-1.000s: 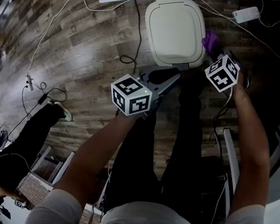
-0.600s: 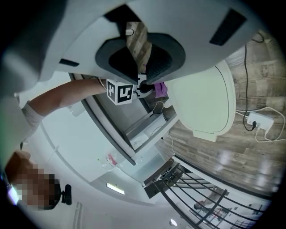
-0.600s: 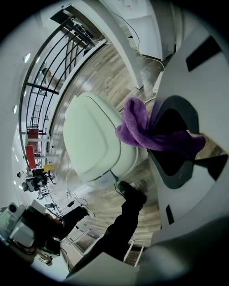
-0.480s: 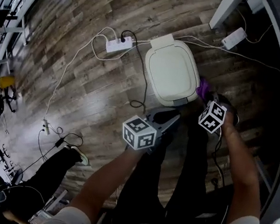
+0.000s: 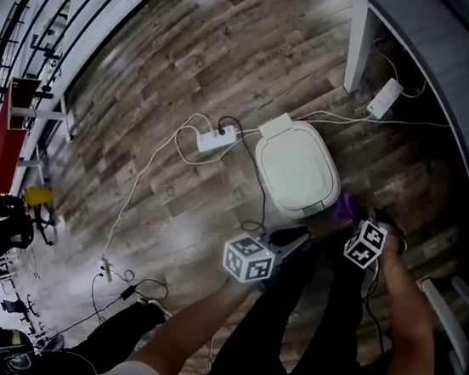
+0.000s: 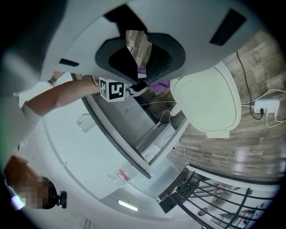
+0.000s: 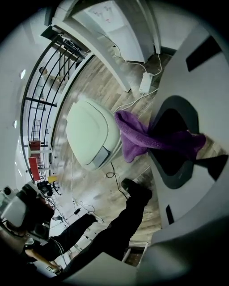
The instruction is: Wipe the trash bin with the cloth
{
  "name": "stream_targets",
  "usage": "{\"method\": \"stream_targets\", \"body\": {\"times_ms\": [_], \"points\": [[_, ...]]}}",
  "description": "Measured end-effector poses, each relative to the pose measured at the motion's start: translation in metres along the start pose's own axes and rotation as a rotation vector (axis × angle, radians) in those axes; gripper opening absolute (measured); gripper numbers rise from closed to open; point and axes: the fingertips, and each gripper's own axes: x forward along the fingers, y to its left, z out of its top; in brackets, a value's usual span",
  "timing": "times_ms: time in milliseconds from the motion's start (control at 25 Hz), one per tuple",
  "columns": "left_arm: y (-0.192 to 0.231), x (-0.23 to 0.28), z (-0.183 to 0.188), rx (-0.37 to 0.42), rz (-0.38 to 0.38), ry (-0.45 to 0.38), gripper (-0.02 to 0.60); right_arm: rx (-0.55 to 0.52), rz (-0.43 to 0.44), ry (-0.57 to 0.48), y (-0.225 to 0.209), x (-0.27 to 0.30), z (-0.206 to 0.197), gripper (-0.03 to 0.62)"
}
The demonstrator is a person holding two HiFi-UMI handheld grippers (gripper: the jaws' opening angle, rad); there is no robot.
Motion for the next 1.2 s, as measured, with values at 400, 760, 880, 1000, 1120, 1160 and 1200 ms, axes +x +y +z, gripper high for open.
{"method": "stream_targets", "body": {"times_ms": [400, 760, 880, 1000, 1120, 1160, 1200], "points": [[0.012, -0.001, 0.004, -0.030, 0.027, -0.054, 0.061, 0.235, -0.168, -0.046, -0.078, -0.004, 0.019, 0.091], [0.027, -0.013, -0.012, -0.093, 0.045, -0.062, 0.061, 0.435, -0.098, -0.054, -0.051, 0.023, 0.038, 0.091], [0.034, -0.018, -0.014, -0.105, 0.047, -0.071, 0.061, 0.398, -0.065, -0.034, -0.027, 0.032, 0.043, 0.091], [0.041, -0.023, -0.016, -0.119, 0.053, -0.082, 0.061, 0.394, -0.043, -0.022, -0.011, 0.036, 0.045, 0.091], [0.046, -0.027, -0.019, -0.138, 0.056, -0.095, 0.061, 0.387, -0.028, -0.015, 0.001, 0.037, 0.048, 0.091], [0.048, -0.028, -0.020, -0.144, 0.057, -0.100, 0.061, 0.386, -0.025, -0.013, 0.005, 0.037, 0.049, 0.091], [0.049, -0.029, -0.021, -0.149, 0.057, -0.104, 0.061, 0.388, -0.023, -0.013, 0.008, 0.038, 0.051, 0.091]]}}
